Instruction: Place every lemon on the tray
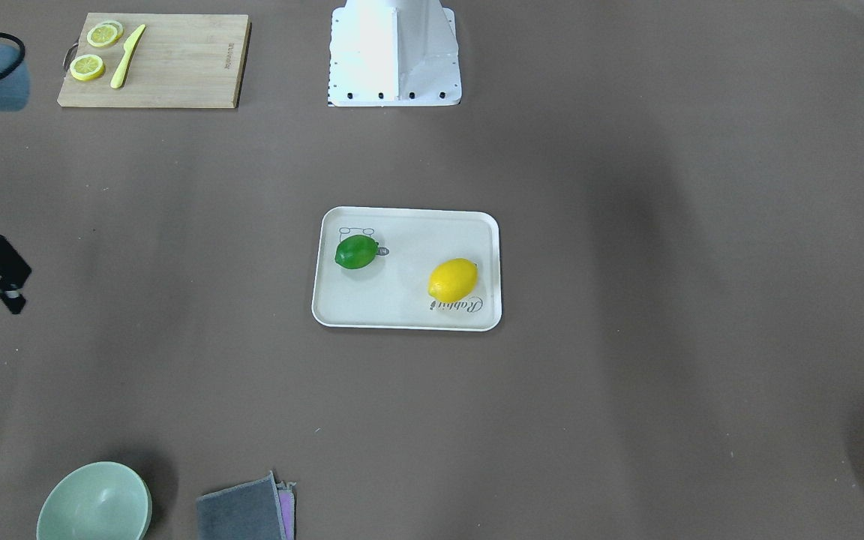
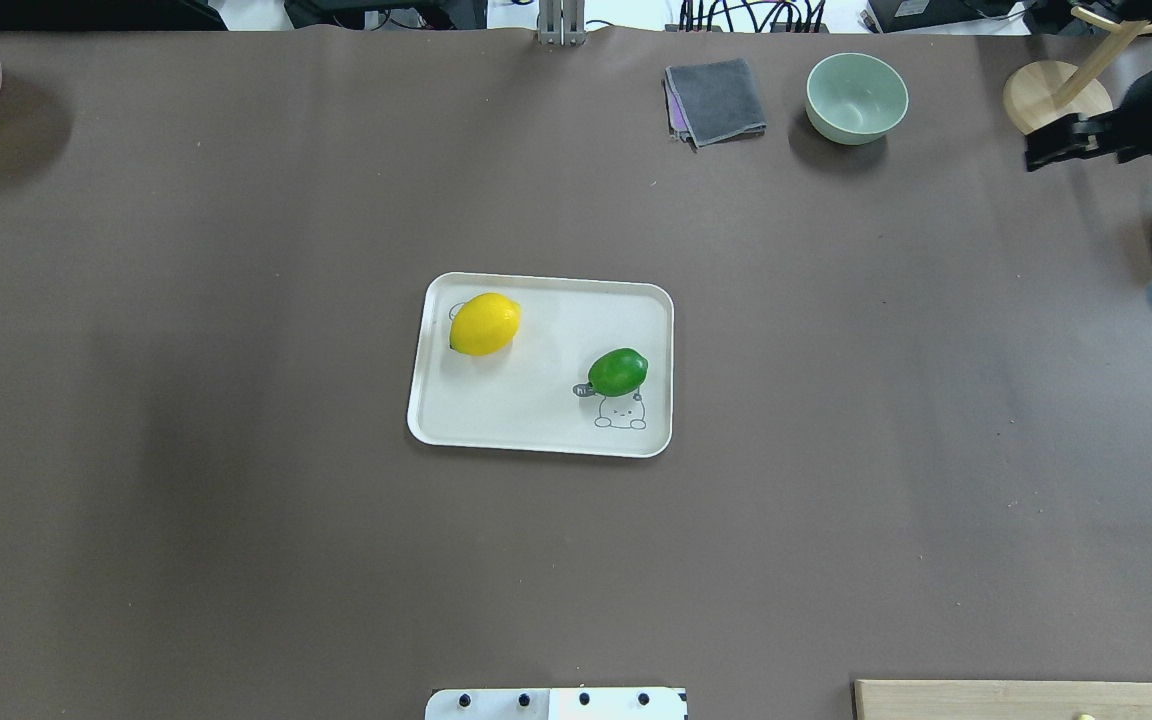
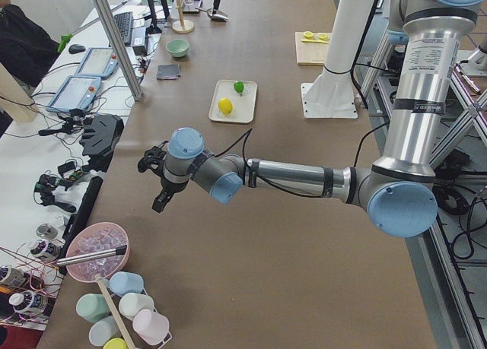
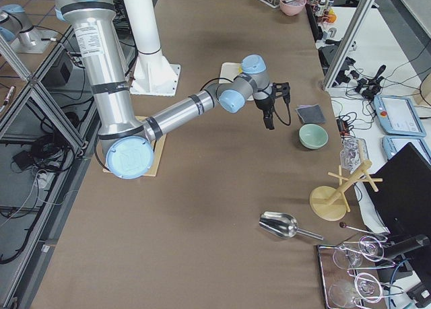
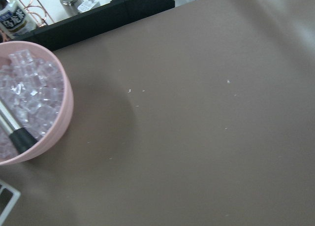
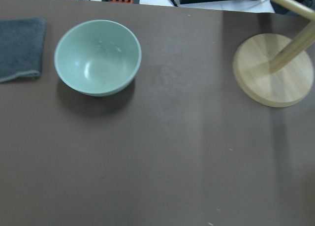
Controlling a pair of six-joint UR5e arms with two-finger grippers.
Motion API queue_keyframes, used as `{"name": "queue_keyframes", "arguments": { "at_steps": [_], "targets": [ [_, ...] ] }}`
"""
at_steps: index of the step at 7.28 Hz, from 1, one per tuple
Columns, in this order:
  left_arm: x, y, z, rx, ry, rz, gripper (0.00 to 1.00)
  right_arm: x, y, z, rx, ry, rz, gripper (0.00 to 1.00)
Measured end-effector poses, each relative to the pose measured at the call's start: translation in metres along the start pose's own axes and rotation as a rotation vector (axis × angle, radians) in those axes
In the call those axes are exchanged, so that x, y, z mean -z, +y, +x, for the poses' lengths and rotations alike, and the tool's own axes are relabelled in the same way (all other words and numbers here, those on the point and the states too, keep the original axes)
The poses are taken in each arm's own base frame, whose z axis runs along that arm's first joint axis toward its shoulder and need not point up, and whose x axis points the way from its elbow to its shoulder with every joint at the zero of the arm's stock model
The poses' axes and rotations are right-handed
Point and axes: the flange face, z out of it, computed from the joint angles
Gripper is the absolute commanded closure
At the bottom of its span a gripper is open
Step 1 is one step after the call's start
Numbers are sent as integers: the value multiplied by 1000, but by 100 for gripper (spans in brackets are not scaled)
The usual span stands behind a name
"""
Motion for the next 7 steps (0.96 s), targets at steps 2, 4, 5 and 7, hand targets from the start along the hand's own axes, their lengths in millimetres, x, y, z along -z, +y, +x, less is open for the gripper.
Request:
{"name": "queue_keyframes", "arguments": {
  "at_steps": [2,4,5,7],
  "targets": [
    [-2,31,-19,41,39,-48,2,54,21,82,126,41,-151,0],
    [2,61,-33,137,118,-105,2,68,79,139,153,-17,-266,0],
    [6,78,-43,181,134,-118,2,61,106,166,106,-49,-308,0],
    [31,92,-59,251,120,-109,2,37,140,204,19,-69,-376,0]
  ]
}}
